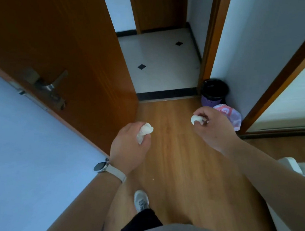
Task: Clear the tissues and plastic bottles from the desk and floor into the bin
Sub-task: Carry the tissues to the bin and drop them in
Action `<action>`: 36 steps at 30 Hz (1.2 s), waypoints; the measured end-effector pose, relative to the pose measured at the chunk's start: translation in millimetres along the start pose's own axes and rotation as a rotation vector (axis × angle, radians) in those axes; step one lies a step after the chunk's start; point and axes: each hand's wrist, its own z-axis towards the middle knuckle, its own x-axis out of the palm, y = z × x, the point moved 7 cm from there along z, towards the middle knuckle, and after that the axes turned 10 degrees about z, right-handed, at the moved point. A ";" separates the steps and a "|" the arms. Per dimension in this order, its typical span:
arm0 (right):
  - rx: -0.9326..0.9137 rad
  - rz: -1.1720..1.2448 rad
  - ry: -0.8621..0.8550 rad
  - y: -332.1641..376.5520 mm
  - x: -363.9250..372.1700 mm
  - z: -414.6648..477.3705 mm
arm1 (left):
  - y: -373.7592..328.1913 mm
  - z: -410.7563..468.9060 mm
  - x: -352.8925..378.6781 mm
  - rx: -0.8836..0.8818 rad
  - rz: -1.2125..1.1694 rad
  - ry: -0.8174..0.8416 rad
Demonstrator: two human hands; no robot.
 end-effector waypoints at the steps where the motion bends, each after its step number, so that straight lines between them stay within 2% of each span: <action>1: 0.004 -0.002 -0.003 2.0 6.7 11.5 | 7.2 12.5 -0.2 0.001 -0.006 -0.009; 8: -0.001 0.026 -0.080 33.4 65.4 112.7 | 84.3 127.7 19.1 0.039 -0.078 0.046; 13: 0.003 -0.078 -0.179 63.0 90.1 178.4 | 108.2 223.4 17.5 0.121 -0.133 0.099; 16: 0.021 -0.105 -0.250 72.6 95.8 210.0 | 102.5 281.6 18.3 0.242 -0.149 0.118; 21: 0.091 -0.160 -0.395 62.1 87.4 234.2 | 83.3 333.6 31.3 0.337 -0.235 0.143; 26: 0.253 -0.152 -0.343 22.2 70.3 280.3 | 65.7 381.7 67.4 0.350 -0.275 0.213; 30: 0.153 -0.127 -0.470 2.5 53.3 325.0 | 42.3 424.9 88.1 0.332 -0.318 0.231; 36: 0.152 -0.039 -0.454 -40.6 20.7 427.0 | -0.7 518.1 116.0 0.312 -0.264 0.286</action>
